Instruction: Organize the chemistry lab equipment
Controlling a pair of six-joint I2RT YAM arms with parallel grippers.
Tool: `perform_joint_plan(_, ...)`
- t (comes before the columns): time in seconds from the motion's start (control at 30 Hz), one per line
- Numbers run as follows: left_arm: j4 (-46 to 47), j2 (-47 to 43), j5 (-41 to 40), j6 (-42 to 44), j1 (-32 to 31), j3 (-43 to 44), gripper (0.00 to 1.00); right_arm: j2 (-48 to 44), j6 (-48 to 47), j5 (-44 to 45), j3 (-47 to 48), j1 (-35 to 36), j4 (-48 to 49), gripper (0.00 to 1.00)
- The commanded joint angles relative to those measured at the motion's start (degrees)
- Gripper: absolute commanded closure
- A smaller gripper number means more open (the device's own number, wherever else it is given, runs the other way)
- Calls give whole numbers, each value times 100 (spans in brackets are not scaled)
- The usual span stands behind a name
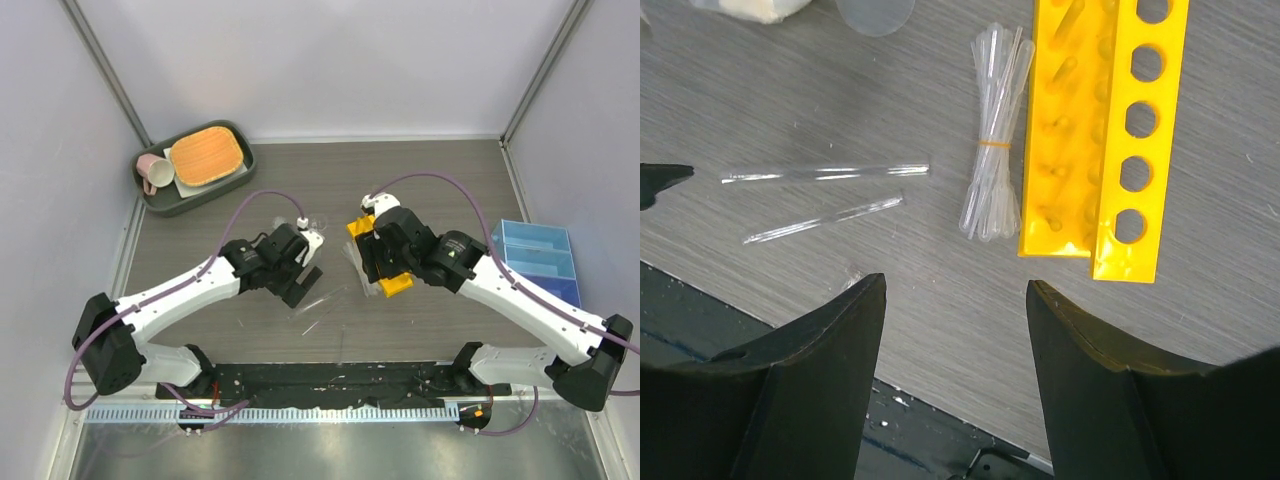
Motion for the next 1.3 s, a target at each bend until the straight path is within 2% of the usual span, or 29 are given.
perform_joint_plan(0.0,861,139,-17,167,-226,-347,5,-350,4,-182,-113,45,98,36)
perform_joint_plan(0.3,1011,974,-52,-79,-464,-365,7,-842,-49,-253,-218,54,116,36)
perform_joint_plan(0.5,1275,1343,-114,-273,-578,-409,13,-974,-67,-358,-385,54,195,36)
perform_joint_plan(1.27,1399,1783,71,-695,-675,-585,34,-1045,-40,-525,-473,62,291,36)
